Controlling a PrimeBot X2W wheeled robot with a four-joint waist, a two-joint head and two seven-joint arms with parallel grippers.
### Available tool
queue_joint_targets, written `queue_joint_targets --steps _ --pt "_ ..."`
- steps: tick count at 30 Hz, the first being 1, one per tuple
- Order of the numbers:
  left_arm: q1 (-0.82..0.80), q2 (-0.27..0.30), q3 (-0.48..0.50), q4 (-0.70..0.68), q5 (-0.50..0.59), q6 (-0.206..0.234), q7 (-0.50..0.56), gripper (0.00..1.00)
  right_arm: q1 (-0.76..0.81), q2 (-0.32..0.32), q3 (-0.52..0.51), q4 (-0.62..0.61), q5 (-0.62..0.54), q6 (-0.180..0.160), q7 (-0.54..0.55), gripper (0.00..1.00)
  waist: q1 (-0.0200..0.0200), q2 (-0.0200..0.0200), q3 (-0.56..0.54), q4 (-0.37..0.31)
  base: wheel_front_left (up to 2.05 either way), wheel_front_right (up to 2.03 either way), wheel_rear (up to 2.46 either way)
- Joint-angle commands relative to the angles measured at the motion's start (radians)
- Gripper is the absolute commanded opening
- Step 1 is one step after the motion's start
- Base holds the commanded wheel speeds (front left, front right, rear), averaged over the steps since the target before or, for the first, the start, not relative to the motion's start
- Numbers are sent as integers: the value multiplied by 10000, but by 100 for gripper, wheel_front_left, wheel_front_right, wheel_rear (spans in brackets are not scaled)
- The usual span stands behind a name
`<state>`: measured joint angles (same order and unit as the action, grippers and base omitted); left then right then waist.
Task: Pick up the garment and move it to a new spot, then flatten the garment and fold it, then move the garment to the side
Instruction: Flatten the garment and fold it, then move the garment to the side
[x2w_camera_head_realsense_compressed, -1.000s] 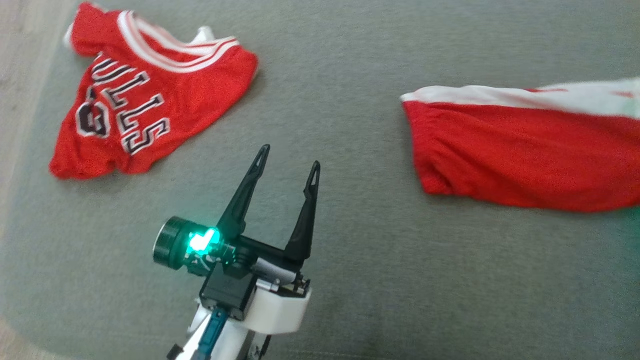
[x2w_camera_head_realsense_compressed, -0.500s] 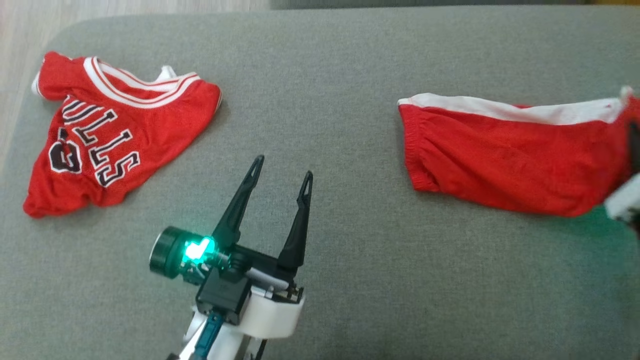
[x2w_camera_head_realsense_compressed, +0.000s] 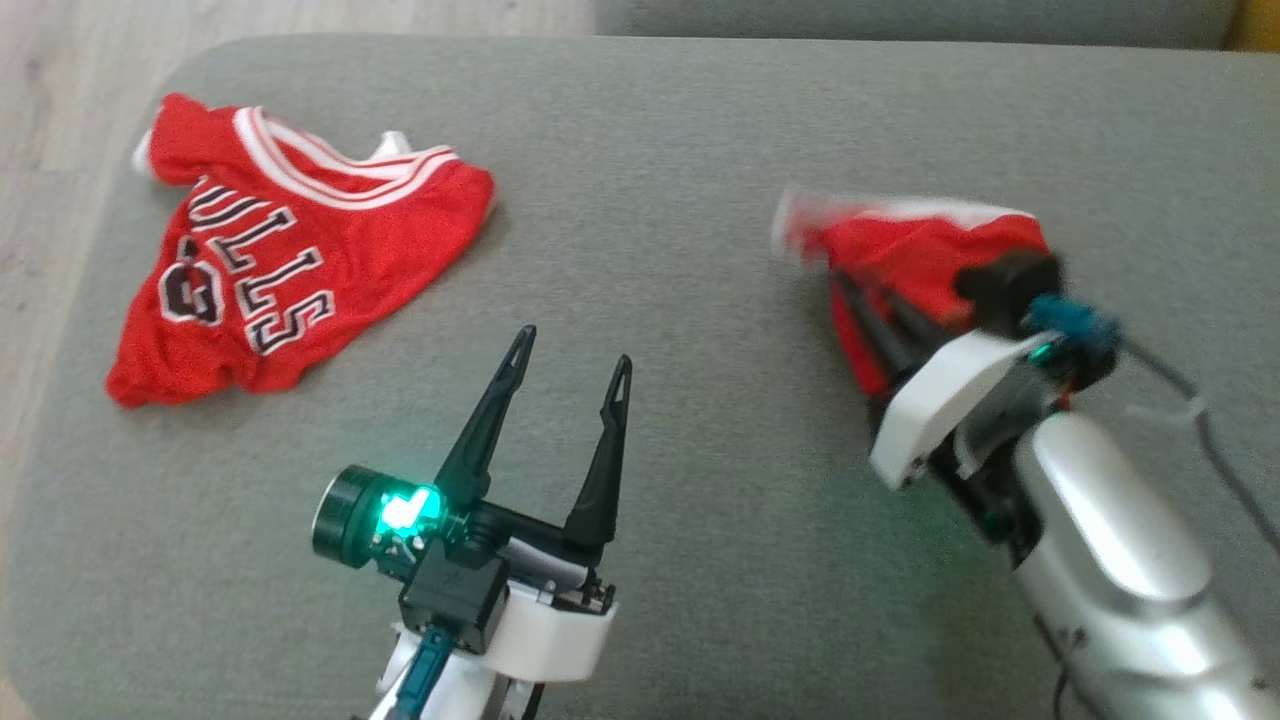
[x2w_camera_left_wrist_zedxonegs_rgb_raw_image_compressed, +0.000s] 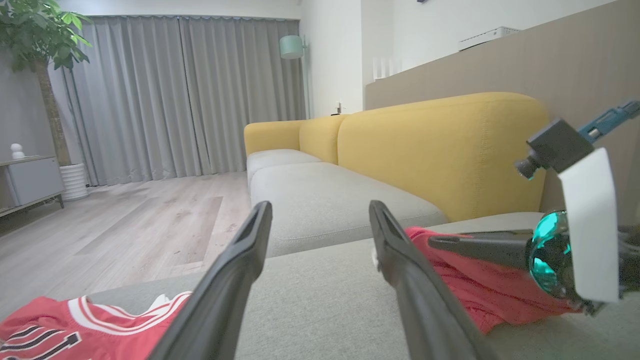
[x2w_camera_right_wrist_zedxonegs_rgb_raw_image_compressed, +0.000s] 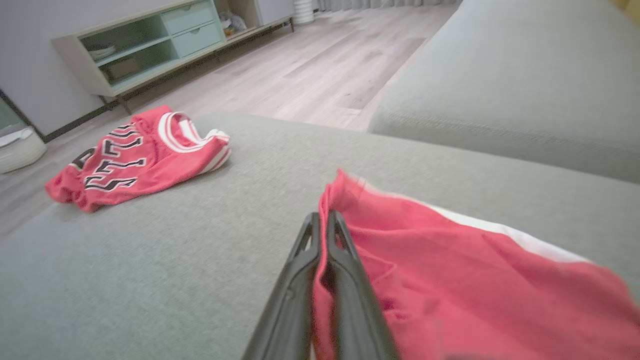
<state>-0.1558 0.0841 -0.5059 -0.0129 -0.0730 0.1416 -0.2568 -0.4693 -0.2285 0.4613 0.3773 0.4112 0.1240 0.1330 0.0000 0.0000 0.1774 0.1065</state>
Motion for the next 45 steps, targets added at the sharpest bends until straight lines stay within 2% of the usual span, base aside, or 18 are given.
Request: queue_joint_targets --steps 1,6,10,13,18,25,45 --pt "-183 -44 419 -281 -37 -20 -49 100 7 72 79 -308 -20 67 -122 100 0 0 -19 166 0 0 0" --pt "40 -125 560 -139 -162 -6 -49 100 641 254 -694 -584 -244 67 -1566 100 0 0 -350 382 0 0 0" --pt "499 -125 831 59 -225 77 -49 100 1668 338 -1755 -644 -687 67 -3264 100 0 0 -986 210 0 0 0" --pt "934 -130 1136 242 -279 220 -49 100 2568 489 -2497 -603 -891 67 -3858 100 0 0 -1485 73 0 0 0" --pt "1495 -135 1574 544 -309 299 -49 100 4118 969 -3920 -1873 -1471 67 -3942 100 0 0 -1935 -13 0 0 0" --pt "1943 -91 1926 683 103 347 -49 100 5672 1414 -4532 -2555 -1930 67 -3945 100 0 0 -2249 -75 0 0 0" --pt "2325 -269 2561 1091 -41 101 -49 100 6033 1424 -4218 -2647 -2322 67 -3947 100 0 0 -2263 -154 0 0 0"
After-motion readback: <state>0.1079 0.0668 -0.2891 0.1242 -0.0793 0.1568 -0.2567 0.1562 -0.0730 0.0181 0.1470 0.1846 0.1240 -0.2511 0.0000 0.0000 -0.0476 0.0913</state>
